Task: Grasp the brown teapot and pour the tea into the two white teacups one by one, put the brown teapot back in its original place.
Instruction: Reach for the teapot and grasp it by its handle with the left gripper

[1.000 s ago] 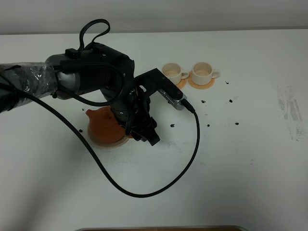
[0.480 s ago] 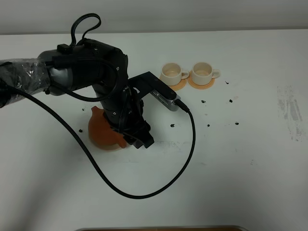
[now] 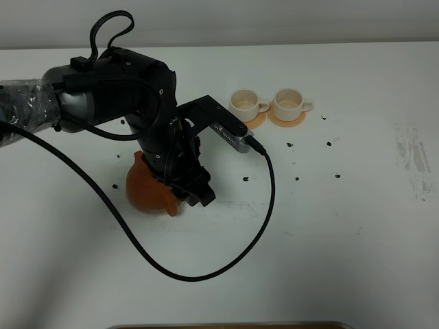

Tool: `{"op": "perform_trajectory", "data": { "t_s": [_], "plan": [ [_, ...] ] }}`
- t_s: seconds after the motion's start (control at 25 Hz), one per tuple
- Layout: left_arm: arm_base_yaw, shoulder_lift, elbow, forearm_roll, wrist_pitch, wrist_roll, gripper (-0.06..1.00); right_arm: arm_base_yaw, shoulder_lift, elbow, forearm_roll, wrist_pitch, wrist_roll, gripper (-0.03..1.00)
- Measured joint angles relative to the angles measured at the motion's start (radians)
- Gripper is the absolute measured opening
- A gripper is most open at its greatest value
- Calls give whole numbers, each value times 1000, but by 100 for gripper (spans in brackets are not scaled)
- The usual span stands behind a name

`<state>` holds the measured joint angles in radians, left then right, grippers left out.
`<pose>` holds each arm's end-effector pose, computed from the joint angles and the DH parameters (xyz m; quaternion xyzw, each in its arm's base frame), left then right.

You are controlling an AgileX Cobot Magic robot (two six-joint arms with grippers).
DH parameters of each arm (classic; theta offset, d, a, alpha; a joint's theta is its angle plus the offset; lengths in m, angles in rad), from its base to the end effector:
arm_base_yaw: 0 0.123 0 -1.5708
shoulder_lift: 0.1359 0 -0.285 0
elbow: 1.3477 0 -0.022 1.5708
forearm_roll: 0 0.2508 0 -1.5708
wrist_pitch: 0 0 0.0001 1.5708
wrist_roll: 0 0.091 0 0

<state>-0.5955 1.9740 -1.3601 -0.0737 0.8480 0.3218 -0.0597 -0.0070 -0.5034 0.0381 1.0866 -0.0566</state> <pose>0.3216 -0.2240 0.1714 0.4210 0.9013 -0.0430 0.0928 -0.0072 0.0035 0.2761 0.0002 0.8571 -0.0109 0.5150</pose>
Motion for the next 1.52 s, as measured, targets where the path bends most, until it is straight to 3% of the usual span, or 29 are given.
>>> {"op": "perform_trajectory", "data": {
  "t_s": [0.28, 0.48, 0.6, 0.8, 1.2, 1.52],
  "plan": [
    [0, 0, 0, 0, -30, 3, 56, 0, 0, 0, 0, 0, 0, 47],
    [-6, 0, 0, -31, -164, 25, 56, 0, 0, 0, 0, 0, 0, 47],
    [-31, 0, 0, -44, -215, 31, 56, 0, 0, 0, 0, 0, 0, 47],
    [-93, -2, 0, -35, -208, 29, 56, 0, 0, 0, 0, 0, 0, 47],
    [-209, -93, 92, 109, -170, -180, 56, 0, 0, 0, 0, 0, 0, 47],
    [-220, -148, 245, 234, -314, -336, 56, 0, 0, 0, 0, 0, 0, 47]
  ]
}}
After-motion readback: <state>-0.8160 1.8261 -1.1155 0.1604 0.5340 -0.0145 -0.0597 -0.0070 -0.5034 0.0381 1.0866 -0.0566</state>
